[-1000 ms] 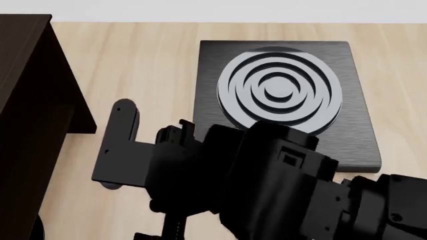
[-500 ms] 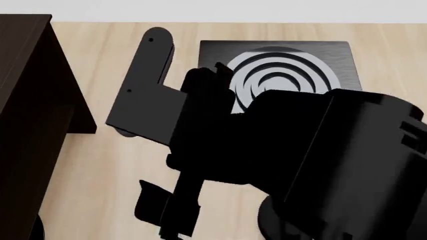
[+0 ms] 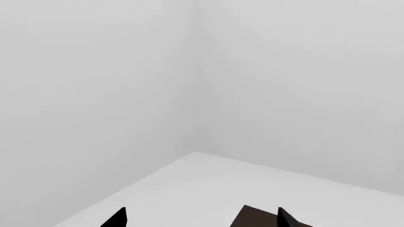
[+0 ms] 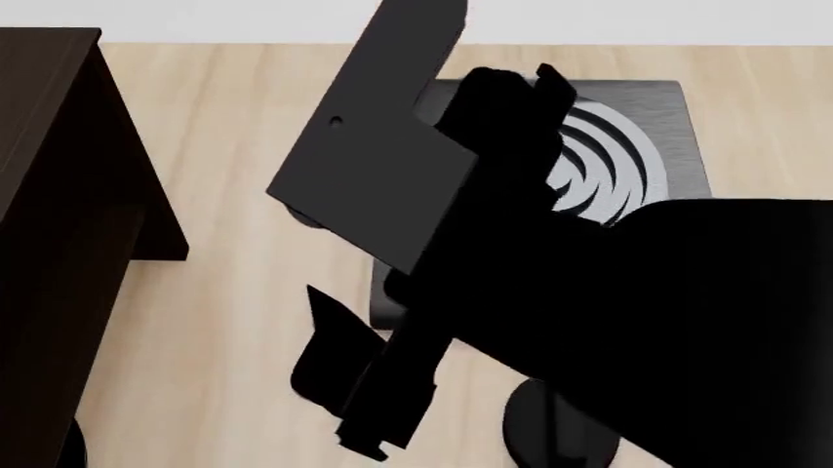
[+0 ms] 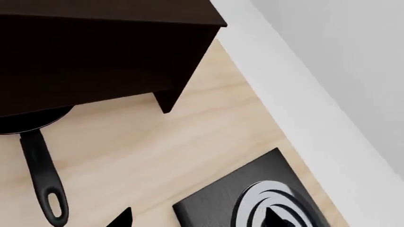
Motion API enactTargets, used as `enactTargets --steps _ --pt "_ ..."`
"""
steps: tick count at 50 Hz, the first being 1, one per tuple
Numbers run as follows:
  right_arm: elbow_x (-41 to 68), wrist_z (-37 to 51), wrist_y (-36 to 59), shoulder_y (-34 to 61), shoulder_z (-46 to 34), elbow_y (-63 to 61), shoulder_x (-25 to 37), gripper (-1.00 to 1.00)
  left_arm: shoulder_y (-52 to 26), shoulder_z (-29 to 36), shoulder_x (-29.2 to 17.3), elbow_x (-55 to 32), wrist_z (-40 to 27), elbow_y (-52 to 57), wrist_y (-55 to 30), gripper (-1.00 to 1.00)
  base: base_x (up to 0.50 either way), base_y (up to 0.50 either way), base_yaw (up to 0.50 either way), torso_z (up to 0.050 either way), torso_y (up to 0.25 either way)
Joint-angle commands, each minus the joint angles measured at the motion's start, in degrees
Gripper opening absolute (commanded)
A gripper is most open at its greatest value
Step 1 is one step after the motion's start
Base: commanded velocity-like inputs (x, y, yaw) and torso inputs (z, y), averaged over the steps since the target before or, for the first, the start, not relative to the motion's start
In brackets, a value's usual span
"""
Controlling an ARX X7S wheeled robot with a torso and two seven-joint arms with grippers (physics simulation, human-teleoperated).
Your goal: Put the frying pan under the cabinet shelf.
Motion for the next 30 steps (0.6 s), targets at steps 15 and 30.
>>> enactTargets --steps 15,30 --pt "24.46 24.08 -0.23 2.56 7.86 -8.19 9.14 1.0 -6.2 7.47 -2.45 -7.76 4.69 1.87 6.45 1.0 0.0 0.0 0.0 0.0 -0.001" --pt "30.36 32.88 -5.98 3.02 11.52 -13.37 15.2 1.0 -5.2 4.26 -4.47 -10.96 4.42 2.74 4.73 1.0 0.0 0.0 0.0 0.0 0.0"
